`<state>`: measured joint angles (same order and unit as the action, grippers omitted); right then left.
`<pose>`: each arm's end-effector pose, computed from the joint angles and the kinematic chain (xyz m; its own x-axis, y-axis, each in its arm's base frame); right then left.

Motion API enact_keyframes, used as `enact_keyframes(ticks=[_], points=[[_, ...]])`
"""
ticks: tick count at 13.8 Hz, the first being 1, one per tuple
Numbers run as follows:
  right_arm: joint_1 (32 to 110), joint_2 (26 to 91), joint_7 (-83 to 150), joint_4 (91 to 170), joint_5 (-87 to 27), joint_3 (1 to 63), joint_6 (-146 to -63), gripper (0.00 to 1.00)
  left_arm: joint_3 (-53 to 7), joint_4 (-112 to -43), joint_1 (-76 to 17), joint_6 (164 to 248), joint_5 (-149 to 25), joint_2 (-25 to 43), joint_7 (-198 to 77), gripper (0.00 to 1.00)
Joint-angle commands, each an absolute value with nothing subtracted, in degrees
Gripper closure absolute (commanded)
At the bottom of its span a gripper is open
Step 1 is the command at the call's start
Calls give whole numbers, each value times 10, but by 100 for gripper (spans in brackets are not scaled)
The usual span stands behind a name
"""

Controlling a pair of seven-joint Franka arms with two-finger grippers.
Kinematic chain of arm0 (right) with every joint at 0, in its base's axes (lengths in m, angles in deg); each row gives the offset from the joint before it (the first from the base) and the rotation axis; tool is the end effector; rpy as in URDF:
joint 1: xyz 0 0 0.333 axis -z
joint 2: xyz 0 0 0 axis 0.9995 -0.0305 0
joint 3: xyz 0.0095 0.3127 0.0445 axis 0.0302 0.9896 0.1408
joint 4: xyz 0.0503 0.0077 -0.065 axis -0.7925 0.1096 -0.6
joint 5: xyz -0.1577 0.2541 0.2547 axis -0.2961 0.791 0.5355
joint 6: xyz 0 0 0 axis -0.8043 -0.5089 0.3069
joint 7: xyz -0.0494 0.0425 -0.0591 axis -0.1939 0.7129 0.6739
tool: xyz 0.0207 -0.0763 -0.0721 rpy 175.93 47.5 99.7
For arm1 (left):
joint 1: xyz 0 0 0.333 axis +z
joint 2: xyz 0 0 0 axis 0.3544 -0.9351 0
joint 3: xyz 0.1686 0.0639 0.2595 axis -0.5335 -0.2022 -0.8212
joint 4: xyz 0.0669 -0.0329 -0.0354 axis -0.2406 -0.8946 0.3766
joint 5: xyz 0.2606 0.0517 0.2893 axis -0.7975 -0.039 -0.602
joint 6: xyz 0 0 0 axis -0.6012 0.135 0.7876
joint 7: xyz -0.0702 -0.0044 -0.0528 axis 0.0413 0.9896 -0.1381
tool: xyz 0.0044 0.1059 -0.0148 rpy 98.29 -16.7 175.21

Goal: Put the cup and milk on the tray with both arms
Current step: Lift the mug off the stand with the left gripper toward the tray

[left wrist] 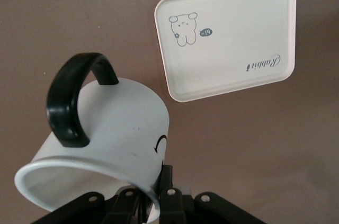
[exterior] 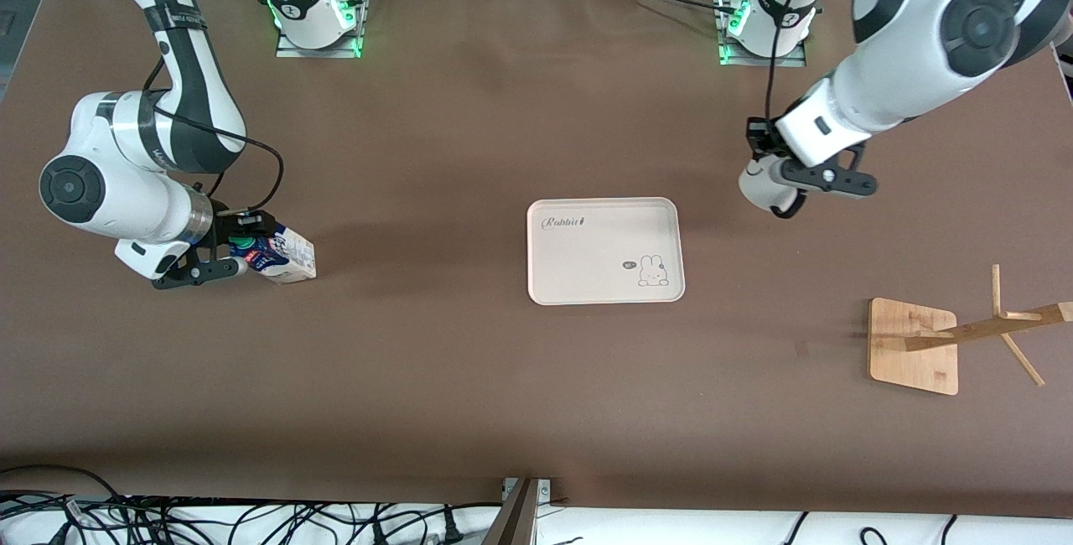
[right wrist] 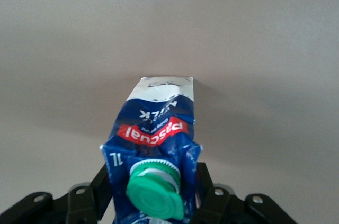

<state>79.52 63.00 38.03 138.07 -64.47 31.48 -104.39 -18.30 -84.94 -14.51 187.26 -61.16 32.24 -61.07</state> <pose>0.6094 0.0365 0.3324 0.9647 0.2032 -0.1674 0.2016 -0.9791 -0.0262 0.5237 -0.1721 0.4765 0.9649 -0.1457 -0.2184 -0.1123 -0.9810 0.1585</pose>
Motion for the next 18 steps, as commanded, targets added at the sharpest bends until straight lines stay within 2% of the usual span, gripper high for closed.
enact_keyframes(ticks=[1,3,7,10,14,18], points=[[800,638,396,1395,-636,315,-1057,35,-164,-809,-158,1853,-594,251,-659,100],[800,638,396,1392,-636,315,-1054,40,-155,-791,-197,1855,-601,198,-740,100],[799,639,387,1385,-636,315,-1050,46,-155,-779,-266,1921,-601,92,-817,100],[799,641,392,1371,-636,316,-1045,46,-158,-774,-285,1963,-621,55,-839,100],[794,639,377,1303,-634,319,-960,46,-161,-750,-285,1969,-637,25,-856,100],[793,638,374,1258,-597,320,-916,46,-170,-708,-281,1957,-688,0,-858,100]])
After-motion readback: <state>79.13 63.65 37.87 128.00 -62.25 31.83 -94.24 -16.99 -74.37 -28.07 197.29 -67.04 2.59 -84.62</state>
